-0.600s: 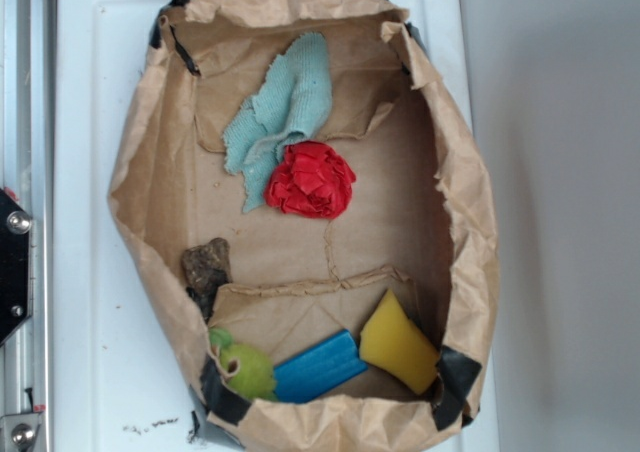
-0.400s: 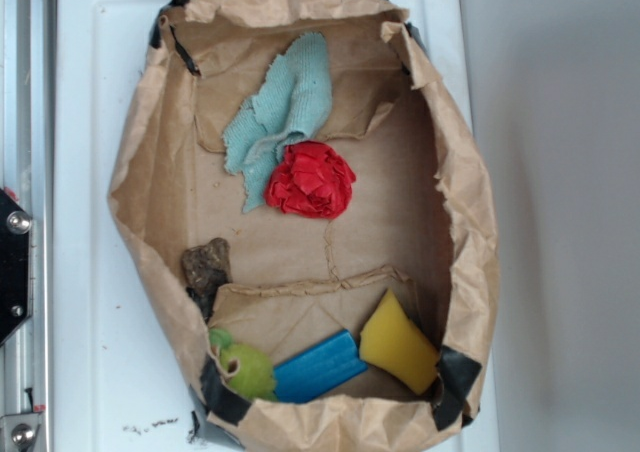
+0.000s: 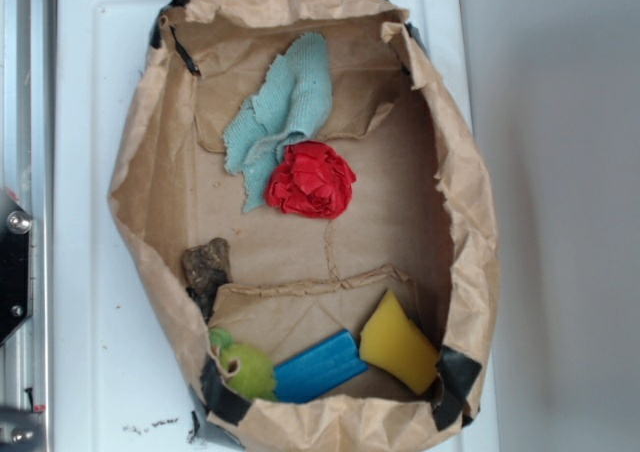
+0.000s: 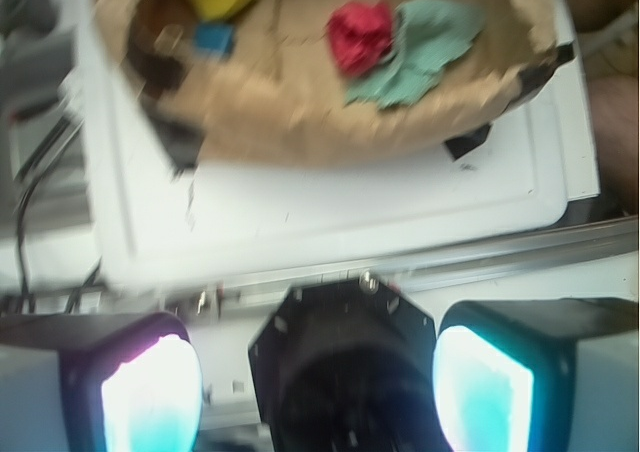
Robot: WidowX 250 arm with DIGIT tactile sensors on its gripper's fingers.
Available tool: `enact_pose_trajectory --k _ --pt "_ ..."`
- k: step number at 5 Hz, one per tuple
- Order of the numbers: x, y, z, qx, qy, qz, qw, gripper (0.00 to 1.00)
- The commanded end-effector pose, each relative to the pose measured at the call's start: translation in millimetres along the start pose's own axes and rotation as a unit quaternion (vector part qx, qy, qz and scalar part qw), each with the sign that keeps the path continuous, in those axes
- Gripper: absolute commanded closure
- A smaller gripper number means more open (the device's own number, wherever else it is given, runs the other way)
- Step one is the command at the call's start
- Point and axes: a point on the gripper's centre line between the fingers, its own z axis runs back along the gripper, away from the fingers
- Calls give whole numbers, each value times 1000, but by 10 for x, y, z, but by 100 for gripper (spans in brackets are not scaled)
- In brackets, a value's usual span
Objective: Grab the blue cloth.
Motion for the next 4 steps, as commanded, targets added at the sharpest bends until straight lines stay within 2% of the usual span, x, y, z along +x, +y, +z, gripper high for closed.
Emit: enact_pose_trajectory --k 1,2,3,4 --pt "644 36 -274 16 -1 73 997 0" --pt "911 180 -454 -16 -24 167 986 0" --pt "1020 313 -579 -47 -53 256 964 0" --pt "1088 411 -667 -65 -82 326 940 0"
